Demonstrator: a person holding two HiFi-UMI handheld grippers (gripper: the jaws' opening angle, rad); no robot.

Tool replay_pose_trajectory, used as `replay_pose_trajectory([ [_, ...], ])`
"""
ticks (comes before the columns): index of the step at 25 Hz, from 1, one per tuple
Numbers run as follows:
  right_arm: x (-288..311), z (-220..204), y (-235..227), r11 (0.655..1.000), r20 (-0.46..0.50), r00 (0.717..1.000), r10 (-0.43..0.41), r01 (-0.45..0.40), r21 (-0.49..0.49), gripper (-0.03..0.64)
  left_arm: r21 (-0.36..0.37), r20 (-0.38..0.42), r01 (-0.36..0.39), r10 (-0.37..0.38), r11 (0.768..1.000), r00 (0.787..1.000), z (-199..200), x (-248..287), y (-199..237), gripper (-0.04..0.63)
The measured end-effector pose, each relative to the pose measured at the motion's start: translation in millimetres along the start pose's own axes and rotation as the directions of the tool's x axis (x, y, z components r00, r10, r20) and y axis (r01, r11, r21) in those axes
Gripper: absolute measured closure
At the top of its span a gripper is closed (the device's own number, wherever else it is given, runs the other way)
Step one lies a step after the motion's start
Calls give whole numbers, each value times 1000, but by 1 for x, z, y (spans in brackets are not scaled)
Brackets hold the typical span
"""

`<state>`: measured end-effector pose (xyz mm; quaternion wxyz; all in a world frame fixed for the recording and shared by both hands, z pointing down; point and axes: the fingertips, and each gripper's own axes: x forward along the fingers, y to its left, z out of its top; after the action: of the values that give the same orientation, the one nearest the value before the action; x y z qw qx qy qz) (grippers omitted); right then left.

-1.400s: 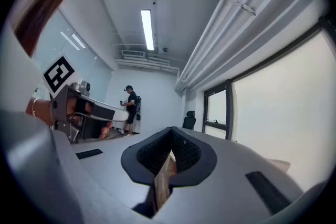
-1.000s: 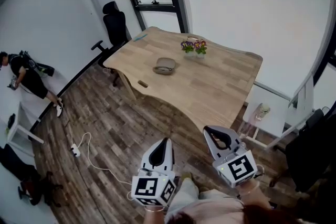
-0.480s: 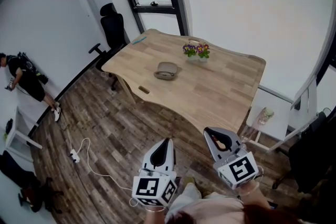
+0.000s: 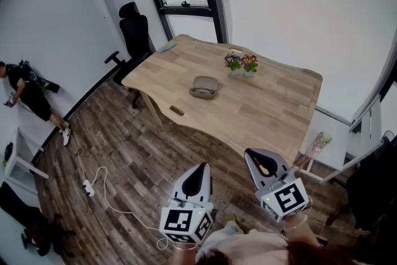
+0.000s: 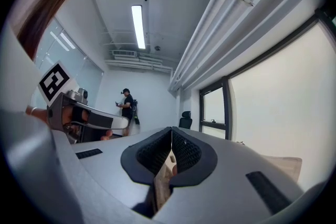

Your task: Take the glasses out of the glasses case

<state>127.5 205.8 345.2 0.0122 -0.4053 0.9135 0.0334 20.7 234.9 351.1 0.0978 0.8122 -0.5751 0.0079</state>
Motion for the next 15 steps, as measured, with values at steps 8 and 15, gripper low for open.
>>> replay_pose_trajectory([
  [8, 43, 0, 13, 1000, -2, 1000, -8, 8, 2, 615, -4, 13, 16, -15, 1000, 1000, 9, 7, 42, 594],
  [15, 69, 1, 16, 1000, -11, 1000, -27, 27, -11, 615, 3, 16, 31, -31, 1000, 999, 14, 13, 67, 594],
])
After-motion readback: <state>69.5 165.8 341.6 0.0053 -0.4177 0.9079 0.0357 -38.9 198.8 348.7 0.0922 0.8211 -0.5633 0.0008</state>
